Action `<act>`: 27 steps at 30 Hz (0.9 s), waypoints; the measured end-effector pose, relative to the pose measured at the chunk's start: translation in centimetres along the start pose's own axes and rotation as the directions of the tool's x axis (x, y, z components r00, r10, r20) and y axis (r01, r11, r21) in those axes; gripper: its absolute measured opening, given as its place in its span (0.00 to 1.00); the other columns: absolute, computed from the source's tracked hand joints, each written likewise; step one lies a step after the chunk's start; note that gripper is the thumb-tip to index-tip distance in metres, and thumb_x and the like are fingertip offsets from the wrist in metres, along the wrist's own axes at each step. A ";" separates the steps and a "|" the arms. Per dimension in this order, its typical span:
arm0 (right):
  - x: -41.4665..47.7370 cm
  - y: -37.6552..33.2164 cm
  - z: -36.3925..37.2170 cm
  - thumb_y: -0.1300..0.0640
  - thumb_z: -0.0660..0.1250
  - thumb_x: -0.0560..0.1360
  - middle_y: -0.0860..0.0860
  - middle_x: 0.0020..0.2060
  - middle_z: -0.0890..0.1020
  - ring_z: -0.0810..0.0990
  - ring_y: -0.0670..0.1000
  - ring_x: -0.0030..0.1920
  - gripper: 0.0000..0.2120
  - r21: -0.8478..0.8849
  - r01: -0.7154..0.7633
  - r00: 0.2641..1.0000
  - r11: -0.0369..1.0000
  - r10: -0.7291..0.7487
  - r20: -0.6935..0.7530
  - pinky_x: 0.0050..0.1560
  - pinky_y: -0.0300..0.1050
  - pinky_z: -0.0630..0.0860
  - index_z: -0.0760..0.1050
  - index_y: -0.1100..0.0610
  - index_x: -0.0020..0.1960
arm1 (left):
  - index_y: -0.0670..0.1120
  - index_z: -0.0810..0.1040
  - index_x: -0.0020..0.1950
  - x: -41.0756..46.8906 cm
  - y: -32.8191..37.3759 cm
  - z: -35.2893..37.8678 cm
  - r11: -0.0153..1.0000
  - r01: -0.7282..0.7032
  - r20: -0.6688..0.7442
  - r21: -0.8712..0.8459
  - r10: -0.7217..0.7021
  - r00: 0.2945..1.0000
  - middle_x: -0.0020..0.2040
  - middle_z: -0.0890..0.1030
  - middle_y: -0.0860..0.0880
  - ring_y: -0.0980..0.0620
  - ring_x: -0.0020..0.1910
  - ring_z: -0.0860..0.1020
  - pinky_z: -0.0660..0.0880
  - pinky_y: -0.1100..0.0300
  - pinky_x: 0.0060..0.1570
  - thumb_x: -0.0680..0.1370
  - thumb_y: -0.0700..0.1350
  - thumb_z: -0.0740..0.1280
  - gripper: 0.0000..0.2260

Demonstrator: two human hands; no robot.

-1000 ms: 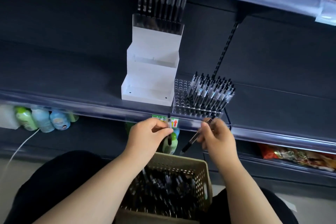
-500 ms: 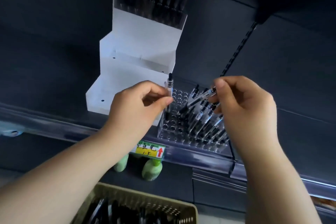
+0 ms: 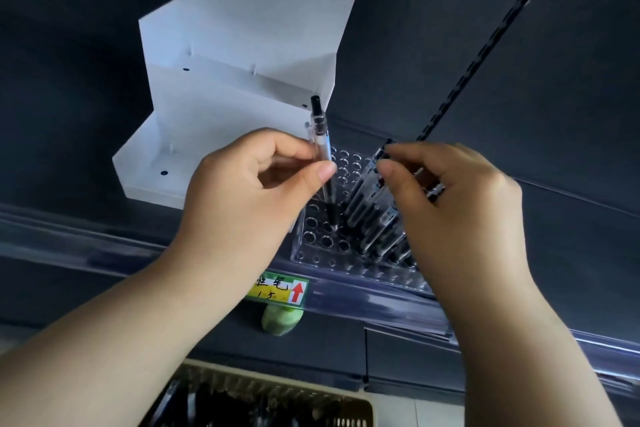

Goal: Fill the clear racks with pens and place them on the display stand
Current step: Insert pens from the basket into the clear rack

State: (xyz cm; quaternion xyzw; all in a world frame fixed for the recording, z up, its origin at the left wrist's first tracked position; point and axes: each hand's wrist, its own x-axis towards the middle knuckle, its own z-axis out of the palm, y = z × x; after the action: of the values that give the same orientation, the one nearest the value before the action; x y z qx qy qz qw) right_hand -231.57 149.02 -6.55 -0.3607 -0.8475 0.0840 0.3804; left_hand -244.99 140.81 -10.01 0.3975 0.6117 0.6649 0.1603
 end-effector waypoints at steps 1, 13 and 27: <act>0.1 0.0 0.1 0.56 0.71 0.72 0.42 0.37 0.77 0.77 0.49 0.42 0.08 -0.017 0.011 1.000 1.000 -0.011 -0.011 0.45 0.38 0.70 0.82 0.54 0.50 | 0.54 0.81 0.42 0.0 0.0 -0.1 1.000 0.004 -0.002 0.002 -0.004 1.000 0.40 0.83 0.61 0.63 0.39 0.81 0.72 0.76 0.40 0.69 0.49 0.72 0.04; -0.7 0.6 0.0 0.63 0.68 0.71 0.52 0.40 0.83 0.77 0.59 0.44 0.07 -0.181 0.111 0.987 0.977 -0.130 -0.096 0.44 0.53 0.75 0.83 0.56 0.46 | 0.56 0.80 0.41 -0.7 -0.3 0.1 1.000 -0.003 0.034 -0.004 0.003 0.999 0.40 0.83 0.62 0.64 0.40 0.81 0.73 0.76 0.40 0.68 0.48 0.73 0.04; -1.5 0.7 -0.7 0.60 0.65 0.72 0.52 0.42 0.82 0.75 0.56 0.45 0.10 -0.144 0.038 0.987 0.989 -0.060 -0.146 0.48 0.42 0.67 0.82 0.56 0.50 | 0.49 0.81 0.43 -0.8 -1.8 3.4 0.915 -0.181 0.283 0.361 0.077 0.956 0.36 0.83 0.53 0.57 0.36 0.80 0.76 0.58 0.41 0.71 0.46 0.74 0.04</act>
State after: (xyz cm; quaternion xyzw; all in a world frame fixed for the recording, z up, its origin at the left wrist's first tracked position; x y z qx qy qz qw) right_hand -230.09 148.42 -7.22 -0.3708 -0.8289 -0.0126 0.4186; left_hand -242.51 142.88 -12.20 0.5455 0.6753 0.4830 0.1144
